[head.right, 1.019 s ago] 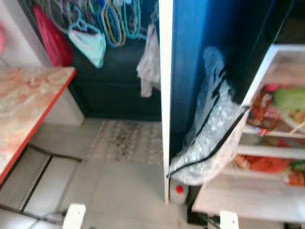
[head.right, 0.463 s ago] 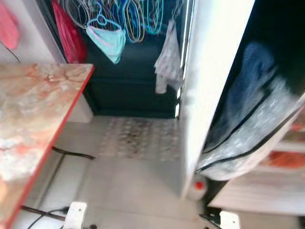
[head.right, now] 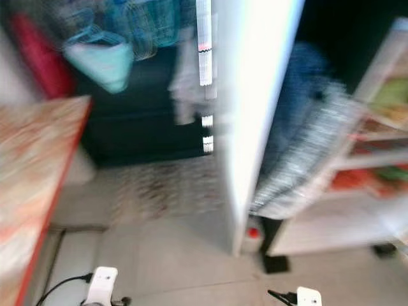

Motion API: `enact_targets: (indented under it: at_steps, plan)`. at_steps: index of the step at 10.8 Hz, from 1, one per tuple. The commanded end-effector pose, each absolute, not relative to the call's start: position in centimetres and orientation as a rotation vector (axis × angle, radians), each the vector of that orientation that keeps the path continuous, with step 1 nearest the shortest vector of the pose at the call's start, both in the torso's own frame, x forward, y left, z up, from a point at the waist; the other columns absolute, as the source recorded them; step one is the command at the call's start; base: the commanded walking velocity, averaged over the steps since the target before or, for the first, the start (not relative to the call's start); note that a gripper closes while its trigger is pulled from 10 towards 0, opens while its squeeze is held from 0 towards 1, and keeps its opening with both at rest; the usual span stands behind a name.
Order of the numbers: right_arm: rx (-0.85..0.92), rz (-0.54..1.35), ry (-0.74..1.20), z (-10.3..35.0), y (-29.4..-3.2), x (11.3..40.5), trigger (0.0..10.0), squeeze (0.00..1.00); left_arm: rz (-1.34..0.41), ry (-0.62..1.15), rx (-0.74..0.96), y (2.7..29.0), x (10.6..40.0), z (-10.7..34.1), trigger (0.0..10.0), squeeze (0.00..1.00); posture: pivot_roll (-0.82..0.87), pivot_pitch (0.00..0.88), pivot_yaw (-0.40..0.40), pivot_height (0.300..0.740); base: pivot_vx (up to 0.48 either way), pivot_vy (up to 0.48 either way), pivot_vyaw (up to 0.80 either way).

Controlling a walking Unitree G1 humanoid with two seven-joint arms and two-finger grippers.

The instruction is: Restocking fridge

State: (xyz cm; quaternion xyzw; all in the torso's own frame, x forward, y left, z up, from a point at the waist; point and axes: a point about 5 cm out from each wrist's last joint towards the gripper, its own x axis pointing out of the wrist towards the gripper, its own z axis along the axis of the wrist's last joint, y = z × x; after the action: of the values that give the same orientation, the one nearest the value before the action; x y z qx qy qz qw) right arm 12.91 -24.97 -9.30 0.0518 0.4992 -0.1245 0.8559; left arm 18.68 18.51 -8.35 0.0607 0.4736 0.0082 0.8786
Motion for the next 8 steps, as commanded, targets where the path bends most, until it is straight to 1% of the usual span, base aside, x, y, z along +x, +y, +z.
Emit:
enact_targets:
  at_steps: [1,4,6,8]
  plan:
    - [0.109,-0.258,1.064,-9.45,-24.82,12.59,10.0,0.0,0.015,1.023,0.152,19.06,17.81,-8.71,10.0,0.0,-0.08,0.076,0.096,0.74,0.0,0.0,-0.8]
    - [0.107,-0.251,1.07,-9.52,-24.69,12.51,10.0,0.0,0.017,1.025,0.154,19.2,17.65,-8.76,10.0,0.0,-0.08,0.075,0.101,0.74,0.0,0.0,-0.8]
    - [0.105,-0.25,1.07,-9.53,-24.64,12.5,10.0,0.0,0.008,1.031,0.163,19.22,17.53,-8.82,10.0,0.0,-0.09,0.066,0.107,0.74,0.0,0.441,-0.8]
    - [0.105,-0.249,1.069,-9.54,-24.57,12.53,10.0,0.0,-0.005,1.032,0.189,19.29,17.53,-8.8,10.0,0.0,-0.09,0.055,0.111,0.74,0.0,0.0,-0.8]
